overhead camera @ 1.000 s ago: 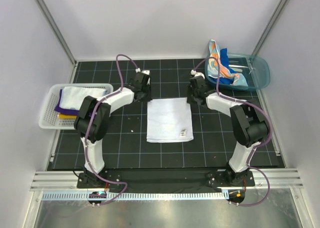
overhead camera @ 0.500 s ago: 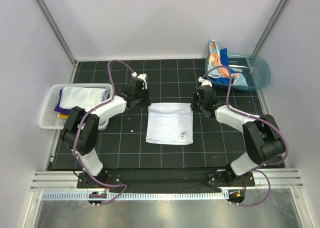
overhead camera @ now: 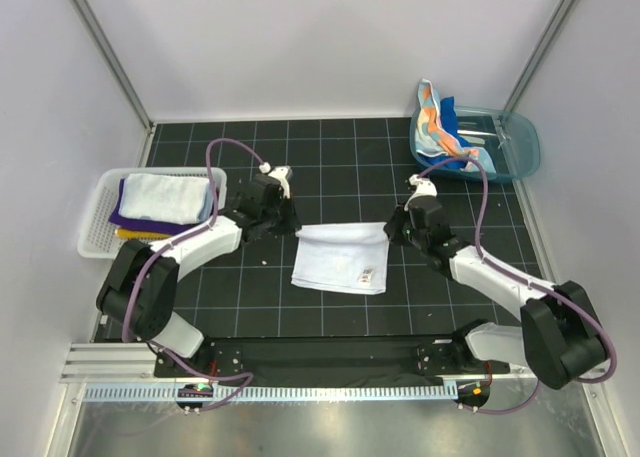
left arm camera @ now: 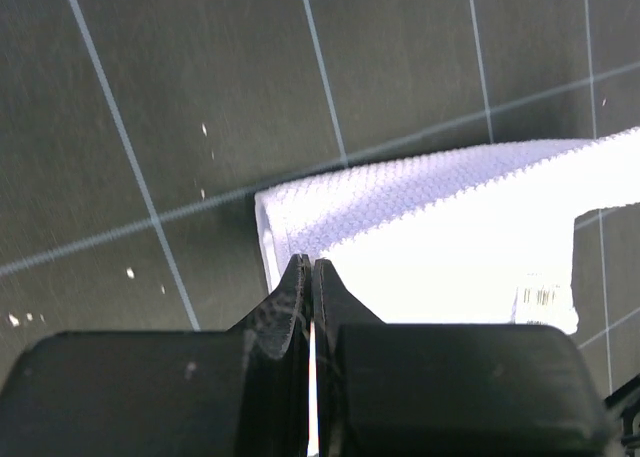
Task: Fold and stack the towels
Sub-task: Fold the towel
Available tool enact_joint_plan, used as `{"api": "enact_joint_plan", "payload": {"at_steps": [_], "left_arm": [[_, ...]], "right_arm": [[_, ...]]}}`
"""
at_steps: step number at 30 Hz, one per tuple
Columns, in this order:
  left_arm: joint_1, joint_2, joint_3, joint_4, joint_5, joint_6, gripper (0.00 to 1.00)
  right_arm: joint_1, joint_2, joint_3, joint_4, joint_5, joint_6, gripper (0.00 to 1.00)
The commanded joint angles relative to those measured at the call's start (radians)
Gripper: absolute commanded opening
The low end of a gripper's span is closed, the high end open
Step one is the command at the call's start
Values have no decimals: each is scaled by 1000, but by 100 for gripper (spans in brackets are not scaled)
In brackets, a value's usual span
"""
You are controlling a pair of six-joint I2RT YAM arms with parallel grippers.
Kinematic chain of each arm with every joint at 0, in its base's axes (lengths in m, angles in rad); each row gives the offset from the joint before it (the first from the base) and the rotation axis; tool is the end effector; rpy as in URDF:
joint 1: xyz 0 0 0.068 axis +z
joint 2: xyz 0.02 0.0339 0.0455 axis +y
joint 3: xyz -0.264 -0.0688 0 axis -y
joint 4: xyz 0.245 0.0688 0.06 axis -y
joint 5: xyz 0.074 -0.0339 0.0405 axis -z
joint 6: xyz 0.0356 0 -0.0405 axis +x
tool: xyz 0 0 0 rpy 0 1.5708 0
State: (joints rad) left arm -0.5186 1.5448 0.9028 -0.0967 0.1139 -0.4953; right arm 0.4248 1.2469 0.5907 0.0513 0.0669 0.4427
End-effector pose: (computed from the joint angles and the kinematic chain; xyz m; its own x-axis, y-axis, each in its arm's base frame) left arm 0.2813 -0.1652 0.2051 -0.7833 -0.0967 -0.6141 0.2195 0.8812 -0.4187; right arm 0.2349 0.1037 0.1996 -0.6229 0.1874 -0.7595 -0.1043 0.9423 0.3180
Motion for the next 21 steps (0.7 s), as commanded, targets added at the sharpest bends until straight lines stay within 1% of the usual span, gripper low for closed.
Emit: {"api": "enact_joint_plan", "payload": {"at_steps": [1, 5, 12, 21], "left_arm": [[-11, -63, -33, 41, -2, -6, 0], [-32, -95, -68, 41, -2, -9, 0], [-57, -138, -127, 43, -11, -20, 0], [-63, -210, -189, 35, -16, -23, 0]], "right_arm": [[41, -87, -35, -1, 39, 30, 1], [121, -153, -69, -82, 97, 53, 1], [210, -227, -117, -149, 168, 109, 1], [238, -300, -152, -195, 195, 146, 1]]}}
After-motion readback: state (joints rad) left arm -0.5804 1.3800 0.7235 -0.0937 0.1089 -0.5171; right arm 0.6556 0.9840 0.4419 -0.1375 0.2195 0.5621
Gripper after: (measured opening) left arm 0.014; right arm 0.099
